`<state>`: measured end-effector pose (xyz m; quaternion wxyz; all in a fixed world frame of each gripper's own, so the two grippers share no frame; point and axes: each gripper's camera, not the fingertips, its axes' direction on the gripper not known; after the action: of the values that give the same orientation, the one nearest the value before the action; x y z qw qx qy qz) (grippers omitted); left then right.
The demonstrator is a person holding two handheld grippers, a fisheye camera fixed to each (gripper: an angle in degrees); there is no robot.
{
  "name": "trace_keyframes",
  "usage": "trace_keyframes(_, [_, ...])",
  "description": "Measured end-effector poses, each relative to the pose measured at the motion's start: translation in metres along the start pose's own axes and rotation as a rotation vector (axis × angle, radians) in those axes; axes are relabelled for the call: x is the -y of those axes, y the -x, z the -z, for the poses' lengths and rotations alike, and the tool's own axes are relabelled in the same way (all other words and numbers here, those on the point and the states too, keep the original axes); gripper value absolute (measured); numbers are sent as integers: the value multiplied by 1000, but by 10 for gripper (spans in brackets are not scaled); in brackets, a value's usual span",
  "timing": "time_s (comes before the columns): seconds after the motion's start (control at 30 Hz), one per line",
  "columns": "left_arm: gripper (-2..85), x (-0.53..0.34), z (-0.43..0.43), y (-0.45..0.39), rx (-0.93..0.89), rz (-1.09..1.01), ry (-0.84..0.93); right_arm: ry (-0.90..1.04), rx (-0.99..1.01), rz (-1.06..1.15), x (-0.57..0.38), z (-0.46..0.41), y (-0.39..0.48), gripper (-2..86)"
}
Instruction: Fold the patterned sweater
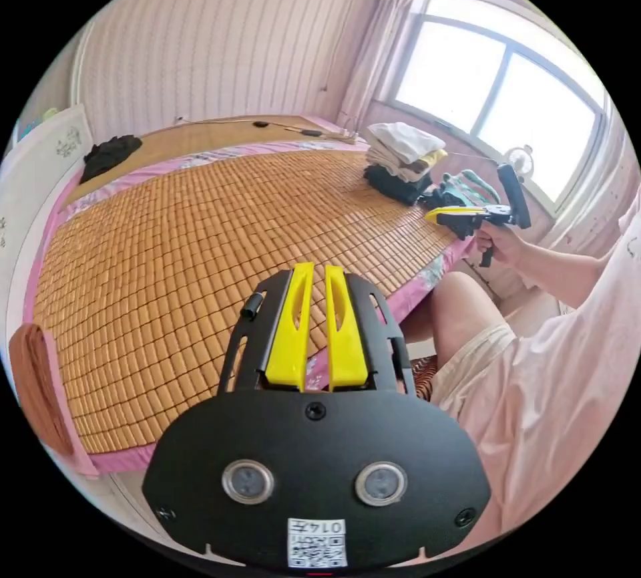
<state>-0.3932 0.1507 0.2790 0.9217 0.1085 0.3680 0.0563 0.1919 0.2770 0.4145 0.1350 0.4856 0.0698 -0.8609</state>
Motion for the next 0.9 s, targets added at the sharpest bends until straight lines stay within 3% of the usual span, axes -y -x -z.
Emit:
trace_keyframes(0.13, [52, 46, -79, -105, -150, -209, -30, -128, -274, -95, -51, 47, -72, 140])
trace_keyframes(0.3, [98, 81, -189, -220, -348, -391, -8, -71, -538, -358, -90, 95, -186, 142])
trace_keyframes(0.7, [114, 107, -477, -405, -354, -609, 260, -192, -556, -432, -84, 139, -344, 131])
trace_keyframes(0.9, [113, 137, -581, -472, -329, -648, 276, -311, -462, -511, -120, 182, -395, 54])
